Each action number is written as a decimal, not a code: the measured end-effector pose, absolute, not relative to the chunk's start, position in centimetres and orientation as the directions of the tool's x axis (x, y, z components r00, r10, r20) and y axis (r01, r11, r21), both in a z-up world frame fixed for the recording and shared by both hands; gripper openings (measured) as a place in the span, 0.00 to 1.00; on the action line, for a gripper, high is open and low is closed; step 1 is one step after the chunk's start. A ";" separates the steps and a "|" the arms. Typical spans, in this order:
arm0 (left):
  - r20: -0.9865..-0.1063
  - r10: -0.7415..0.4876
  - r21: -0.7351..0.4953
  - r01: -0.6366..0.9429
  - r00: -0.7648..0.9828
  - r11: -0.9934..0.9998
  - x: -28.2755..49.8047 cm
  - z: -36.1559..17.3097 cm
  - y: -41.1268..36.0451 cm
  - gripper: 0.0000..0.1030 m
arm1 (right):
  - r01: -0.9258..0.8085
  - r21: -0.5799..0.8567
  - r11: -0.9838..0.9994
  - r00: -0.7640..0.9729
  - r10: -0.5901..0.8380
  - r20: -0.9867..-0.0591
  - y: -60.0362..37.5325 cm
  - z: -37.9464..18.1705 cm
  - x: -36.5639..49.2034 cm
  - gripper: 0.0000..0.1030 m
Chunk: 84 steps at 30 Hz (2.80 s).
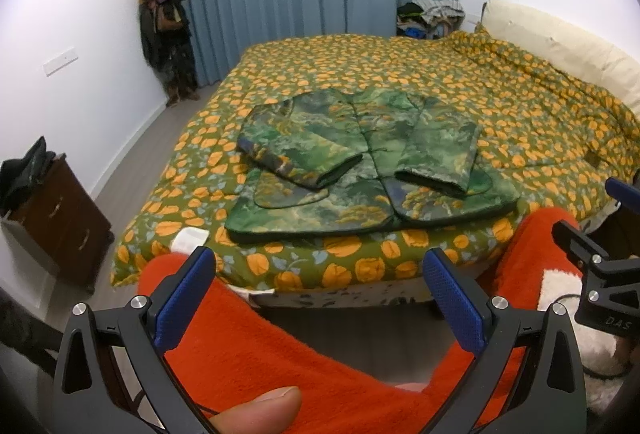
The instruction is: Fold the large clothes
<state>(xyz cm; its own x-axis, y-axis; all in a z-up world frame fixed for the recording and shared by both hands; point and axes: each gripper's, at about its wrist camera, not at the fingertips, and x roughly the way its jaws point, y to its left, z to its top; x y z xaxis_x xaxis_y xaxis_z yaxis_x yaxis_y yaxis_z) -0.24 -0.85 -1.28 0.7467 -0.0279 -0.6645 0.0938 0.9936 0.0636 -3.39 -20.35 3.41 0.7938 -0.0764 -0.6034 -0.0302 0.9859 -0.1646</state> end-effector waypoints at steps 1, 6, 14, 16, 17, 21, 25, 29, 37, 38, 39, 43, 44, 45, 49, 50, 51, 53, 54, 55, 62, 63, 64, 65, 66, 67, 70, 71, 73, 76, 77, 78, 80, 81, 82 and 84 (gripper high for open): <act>-0.665 -0.027 0.065 0.094 0.746 0.993 -0.1 -1.3 -0.8 1.00 | -0.032 -0.167 0.985 0.794 -0.076 -0.603 -20.3 3.4 -3.4 1.00; -0.664 -0.025 0.065 0.091 0.747 0.994 -0.2 -1.3 -0.8 1.00 | -0.039 -0.174 0.984 0.792 -0.076 -0.605 -20.2 3.4 -3.3 1.00; -0.665 -0.008 0.085 0.087 0.747 0.993 0.3 -1.0 -0.4 1.00 | -0.048 -0.188 0.981 0.789 -0.078 -0.609 -19.9 3.4 -3.1 1.00; -0.663 -0.003 0.090 0.084 0.749 0.992 0.3 -1.0 -0.4 1.00 | -0.048 -0.188 0.981 0.789 -0.078 -0.609 -19.9 3.3 -3.2 1.00; -0.662 -0.003 0.090 0.083 0.749 0.992 0.3 -0.9 -0.4 1.00 | -0.048 -0.188 0.981 0.790 -0.078 -0.608 -19.8 3.3 -3.2 1.00; -0.668 -0.005 0.086 0.083 0.744 0.993 0.3 -0.9 -0.5 1.00 | -0.052 -0.190 0.980 0.787 -0.077 -0.612 -19.9 3.4 -3.0 1.00; -0.668 -0.006 0.082 0.082 0.745 0.993 0.3 -0.9 -0.5 1.00 | -0.058 -0.193 0.980 0.788 -0.073 -0.611 -19.9 3.4 -2.9 1.00; -0.663 0.000 0.089 0.079 0.749 0.993 0.1 -0.9 -0.5 1.00 | -0.064 -0.197 0.978 0.792 -0.070 -0.607 -19.6 3.3 -3.0 1.00; -0.657 -0.001 0.091 0.082 0.754 0.992 0.0 -0.7 -0.9 1.00 | -0.066 -0.199 0.978 0.791 -0.070 -0.608 -19.6 3.2 -3.1 1.00; -0.658 -0.002 0.091 0.082 0.753 0.993 0.0 -0.7 -0.9 1.00 | -0.066 -0.199 0.978 0.792 -0.070 -0.607 -19.6 3.2 -3.1 1.00; -0.658 -0.003 0.088 0.081 0.753 0.993 0.0 -0.8 -0.9 1.00 | -0.065 -0.199 0.978 0.792 -0.071 -0.607 -19.5 3.2 -3.0 1.00; -0.659 -0.003 0.085 0.078 0.752 0.993 -0.1 -0.8 -0.9 1.00 | -0.066 -0.199 0.978 0.790 -0.070 -0.609 -19.5 3.2 -3.1 1.00; -0.659 -0.001 0.086 0.076 0.752 0.993 -0.1 -0.8 -0.9 1.00 | -0.067 -0.200 0.978 0.790 -0.070 -0.608 -19.4 3.2 -3.1 1.00; -0.658 -0.001 0.085 0.076 0.753 0.993 -0.1 -0.8 -0.9 1.00 | -0.067 -0.200 0.977 0.791 -0.070 -0.608 -19.4 3.2 -3.2 1.00; -0.657 -0.005 0.085 0.081 0.754 0.993 -0.1 -0.8 -0.8 1.00 | -0.067 -0.199 0.978 0.789 -0.070 -0.610 -19.4 3.2 -3.1 1.00; -0.656 -0.005 0.085 0.080 0.755 0.993 -0.1 -0.7 -0.8 1.00 | -0.068 -0.200 0.977 0.789 -0.070 -0.610 -19.4 3.2 -3.1 1.00; -0.656 -0.004 0.084 0.078 0.754 0.993 -0.1 -0.8 -0.8 1.00 | -0.069 -0.202 0.977 0.790 -0.070 -0.609 -19.3 3.2 -3.2 1.00; -0.657 -0.005 0.079 0.075 0.754 0.994 -0.1 -0.7 -0.7 1.00 | -0.069 -0.201 0.977 0.790 -0.070 -0.610 -19.3 3.2 -3.1 1.00; -0.657 -0.005 0.078 0.075 0.754 0.994 -0.1 -0.7 -0.8 1.00 | -0.071 -0.203 0.977 0.790 -0.069 -0.609 -19.3 3.2 -3.1 1.00; -0.658 -0.006 0.076 0.074 0.753 0.994 -0.1 -0.7 -0.8 1.00 | -0.072 -0.203 0.976 0.790 -0.068 -0.610 -19.3 3.2 -3.1 1.00; -0.653 -0.004 0.079 0.073 0.757 0.994 0.1 -0.6 -0.6 1.00 | -0.077 -0.207 0.975 0.790 -0.067 -0.609 -19.2 3.2 -3.0 1.00; -0.652 -0.003 0.081 0.074 0.758 0.994 0.1 -0.6 -0.6 1.00 | -0.079 -0.209 0.975 0.790 -0.067 -0.609 -19.0 3.2 -3.0 1.00; -0.653 -0.004 0.079 0.073 0.758 0.994 0.1 -0.6 -0.6 1.00 | -0.081 -0.211 0.974 0.791 -0.066 -0.609 -19.0 3.1 -3.1 1.00; -0.652 -0.003 0.079 0.072 0.758 0.994 0.1 -0.6 -0.6 1.00 | -0.082 -0.212 0.974 0.791 -0.065 -0.608 -19.0 3.1 -3.1 1.00; -0.652 -0.004 0.078 0.072 0.758 0.994 0.1 -0.6 -0.6 1.00 | -0.084 -0.213 0.974 0.791 -0.065 -0.608 -19.0 3.1 -3.0 1.00; -0.651 -0.003 0.079 0.072 0.759 0.994 0.2 -0.6 -0.6 1.00 | -0.084 -0.213 0.973 0.791 -0.065 -0.609 -18.9 3.1 -3.0 1.00; -0.646 -0.003 0.082 0.073 0.763 0.994 0.3 -0.3 -0.5 1.00 | -0.084 -0.214 0.973 0.791 -0.065 -0.609 -18.9 3.1 -3.0 1.00; -0.644 -0.003 0.084 0.075 0.765 0.994 0.4 -0.3 -0.5 1.00 | -0.084 -0.213 0.973 0.791 -0.066 -0.609 -18.9 3.1 -3.0 1.00; -0.639 -0.003 0.089 0.078 0.769 0.993 0.4 -0.2 -0.5 1.00 | -0.084 -0.214 0.973 0.791 -0.065 -0.608 -18.8 3.1 -3.0 1.00; -0.631 -0.004 0.093 0.081 0.776 0.992 0.2 -0.1 -0.6 1.00 | -0.085 -0.215 0.973 0.791 -0.066 -0.608 -18.8 3.0 -3.0 1.00; -0.628 -0.003 0.096 0.080 0.779 0.992 0.0 -0.2 -0.7 1.00 | -0.084 -0.215 0.973 0.791 -0.066 -0.608 -18.8 3.1 -3.0 1.00; -0.625 -0.004 0.096 0.082 0.780 0.992 -0.1 -0.1 -0.7 1.00 | -0.085 -0.215 0.973 0.792 -0.065 -0.608 -18.8 3.1 -3.0 1.00; -0.626 -0.010 0.091 0.086 0.780 0.992 -0.1 -0.2 -0.7 1.00 | -0.089 -0.220 0.972 0.792 -0.065 -0.607 -18.6 3.0 -3.0 1.00; -0.628 -0.014 0.088 0.089 0.778 0.992 0.0 -0.3 -0.7 1.00 | -0.090 -0.221 0.971 0.792 -0.065 -0.607 -18.6 3.0 -3.0 1.00; -0.630 -0.015 0.086 0.089 0.777 0.992 0.1 -0.3 -0.7 1.00 | -0.092 -0.222 0.971 0.792 -0.064 -0.607 -18.5 3.0 -3.0 1.00; -0.628 -0.014 0.085 0.087 0.778 0.993 0.0 -0.3 -0.7 1.00 | -0.089 -0.221 0.971 0.794 -0.065 -0.605 -18.5 3.0 -3.0 1.00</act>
<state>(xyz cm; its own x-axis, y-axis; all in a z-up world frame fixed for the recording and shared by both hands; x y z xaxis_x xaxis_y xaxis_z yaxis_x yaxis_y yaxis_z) 0.00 -0.67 -0.29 0.7778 -0.0144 -0.6284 0.0869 0.9926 0.0847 -2.99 -18.49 2.97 0.7936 -0.0647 -0.6051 -0.0895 0.9711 -0.2211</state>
